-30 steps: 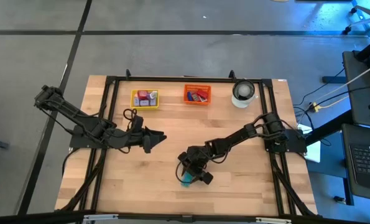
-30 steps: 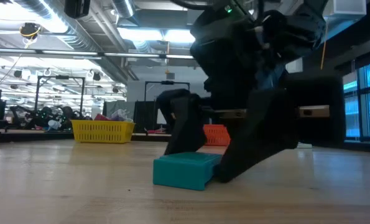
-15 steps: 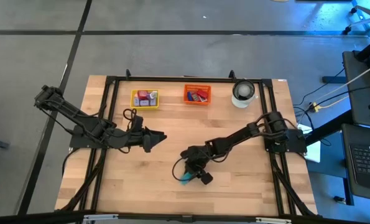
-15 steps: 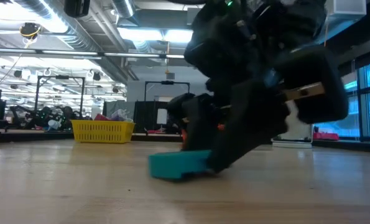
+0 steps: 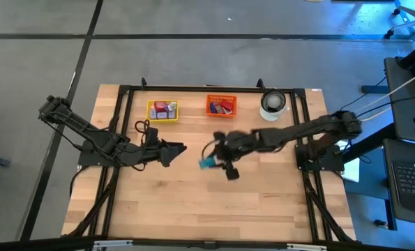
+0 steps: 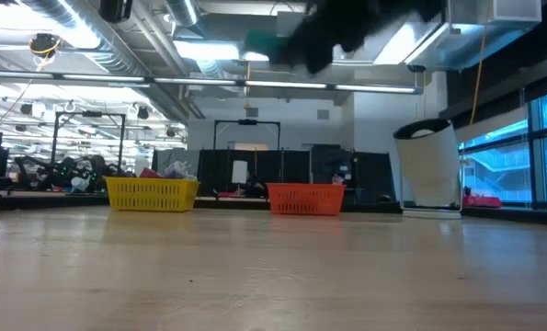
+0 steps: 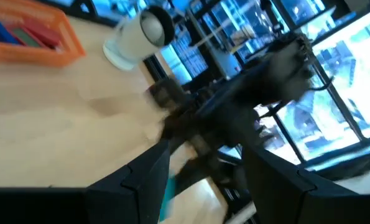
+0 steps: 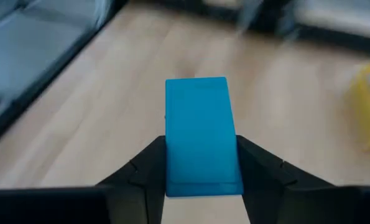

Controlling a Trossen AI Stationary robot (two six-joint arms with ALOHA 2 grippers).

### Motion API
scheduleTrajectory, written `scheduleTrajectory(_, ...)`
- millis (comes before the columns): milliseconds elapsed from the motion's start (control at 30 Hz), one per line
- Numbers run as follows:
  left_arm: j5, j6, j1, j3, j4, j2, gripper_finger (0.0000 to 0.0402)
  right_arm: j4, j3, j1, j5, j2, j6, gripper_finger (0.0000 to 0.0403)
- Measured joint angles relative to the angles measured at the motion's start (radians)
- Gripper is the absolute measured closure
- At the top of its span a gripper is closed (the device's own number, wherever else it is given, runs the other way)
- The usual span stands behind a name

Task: Pick & Place Office items
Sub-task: Put the blue digital timer into the orange bin

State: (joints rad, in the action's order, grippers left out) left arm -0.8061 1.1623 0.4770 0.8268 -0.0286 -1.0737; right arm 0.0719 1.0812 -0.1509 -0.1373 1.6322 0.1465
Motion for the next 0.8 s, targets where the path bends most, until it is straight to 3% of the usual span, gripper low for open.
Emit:
scheduleTrajectory(200,-0.125,-0.053,-0.001,0.0,0.008,0.0,0.0206,-0.008,0.001,0.018,0.125,-0.201,-0.034,0.0248)
scheduleTrajectory(400,-0.322,-0.092,-0.001,0.0,0.008,0.0,0.0206,-0.003,0.002,0.031,0.254,-0.299,-0.034,0.0248)
scheduleTrajectory(633,-0.562,-0.139,-0.043,0.0,0.007,0.0,0.0206,0.012,0.004,0.116,0.482,-0.295,-0.063,0.0238)
scheduleTrajectory(800,-0.592,-0.29,-0.13,0.0,0.003,0.0,0.0206,0.041,0.004,0.245,0.508,-0.213,-0.094,0.024)
